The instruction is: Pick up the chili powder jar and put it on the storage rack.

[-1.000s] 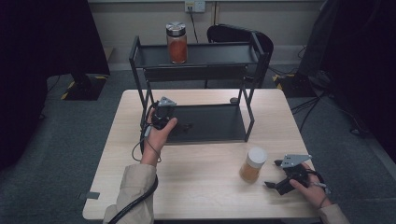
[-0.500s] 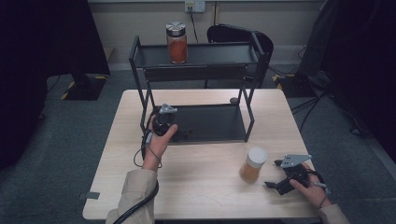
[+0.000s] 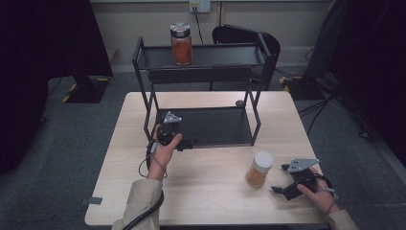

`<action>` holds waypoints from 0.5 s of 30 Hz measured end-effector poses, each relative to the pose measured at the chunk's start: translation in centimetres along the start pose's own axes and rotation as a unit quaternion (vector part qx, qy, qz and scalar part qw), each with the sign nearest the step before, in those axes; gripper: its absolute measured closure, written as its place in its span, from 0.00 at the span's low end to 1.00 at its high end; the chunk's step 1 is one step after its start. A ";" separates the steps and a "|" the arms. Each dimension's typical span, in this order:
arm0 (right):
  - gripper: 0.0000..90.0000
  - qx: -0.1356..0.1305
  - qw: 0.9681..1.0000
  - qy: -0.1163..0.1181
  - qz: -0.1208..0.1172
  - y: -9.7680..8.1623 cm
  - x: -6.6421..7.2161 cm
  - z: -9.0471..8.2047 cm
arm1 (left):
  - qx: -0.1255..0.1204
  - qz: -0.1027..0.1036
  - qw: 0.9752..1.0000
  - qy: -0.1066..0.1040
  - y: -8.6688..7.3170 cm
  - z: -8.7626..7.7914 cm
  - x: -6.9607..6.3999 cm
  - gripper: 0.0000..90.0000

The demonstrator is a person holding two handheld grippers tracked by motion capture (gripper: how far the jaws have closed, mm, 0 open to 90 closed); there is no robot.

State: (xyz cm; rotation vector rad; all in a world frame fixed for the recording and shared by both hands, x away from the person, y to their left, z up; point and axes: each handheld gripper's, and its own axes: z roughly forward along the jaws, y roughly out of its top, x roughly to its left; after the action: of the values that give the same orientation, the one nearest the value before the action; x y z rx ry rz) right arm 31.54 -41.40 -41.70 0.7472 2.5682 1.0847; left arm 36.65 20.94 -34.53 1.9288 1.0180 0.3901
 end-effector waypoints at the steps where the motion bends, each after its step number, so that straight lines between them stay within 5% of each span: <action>1: 0.00 0.000 1.000 0.000 0.000 0.0 0.0 0.0 | -0.002 0.000 1.000 -0.001 -0.2 0.1 0.0 0.02; 15: 0.00 0.000 1.000 0.000 0.000 0.0 0.0 0.0 | 0.004 0.003 1.000 -0.006 -1.8 0.6 -0.2 0.02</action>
State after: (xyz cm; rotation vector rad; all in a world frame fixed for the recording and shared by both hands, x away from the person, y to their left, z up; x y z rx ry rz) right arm 31.53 -41.40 -41.70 0.7476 2.5682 1.0844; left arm 35.98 20.87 -36.38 1.9392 1.0082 0.3784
